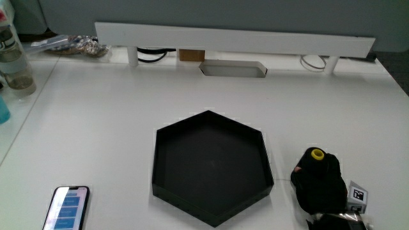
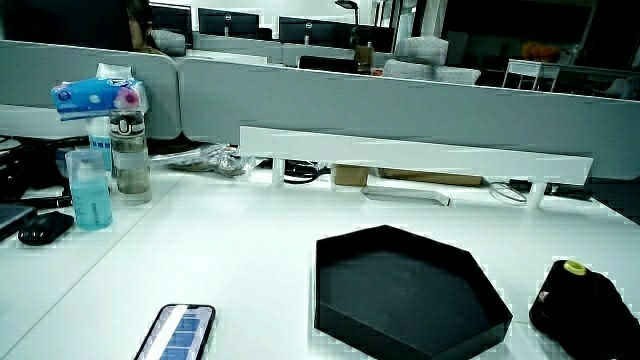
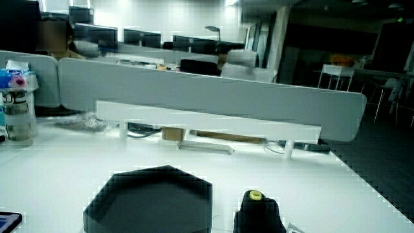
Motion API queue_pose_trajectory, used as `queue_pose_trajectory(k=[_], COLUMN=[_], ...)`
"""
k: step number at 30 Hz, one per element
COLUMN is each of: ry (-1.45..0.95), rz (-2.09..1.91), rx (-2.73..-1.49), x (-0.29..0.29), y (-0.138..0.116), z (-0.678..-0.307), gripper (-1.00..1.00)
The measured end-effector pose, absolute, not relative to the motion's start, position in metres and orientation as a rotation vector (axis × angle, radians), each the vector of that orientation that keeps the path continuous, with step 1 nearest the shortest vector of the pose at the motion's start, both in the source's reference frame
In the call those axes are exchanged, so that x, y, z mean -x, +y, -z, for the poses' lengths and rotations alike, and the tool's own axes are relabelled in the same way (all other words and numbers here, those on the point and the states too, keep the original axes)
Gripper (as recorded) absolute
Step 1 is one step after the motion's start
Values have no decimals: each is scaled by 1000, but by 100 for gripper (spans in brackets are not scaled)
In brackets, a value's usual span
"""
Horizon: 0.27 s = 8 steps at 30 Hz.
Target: Pick sewing from desk
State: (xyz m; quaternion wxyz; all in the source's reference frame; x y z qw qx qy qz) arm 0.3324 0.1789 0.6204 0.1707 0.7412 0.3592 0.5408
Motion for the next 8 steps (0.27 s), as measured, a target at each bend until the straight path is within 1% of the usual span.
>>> queue_pose_trajectory(k=[2,4,5,8], ry=[1040,1065,1049,971], rz=[-1560,-1624,-1626,-1670], rx=[-2089,-2039,-2044,-2047], x=[-339,-339,-338,-324], y=[184,184,180,160], z=[-622,-620,-622,-609], gripper=[100,100,100,100])
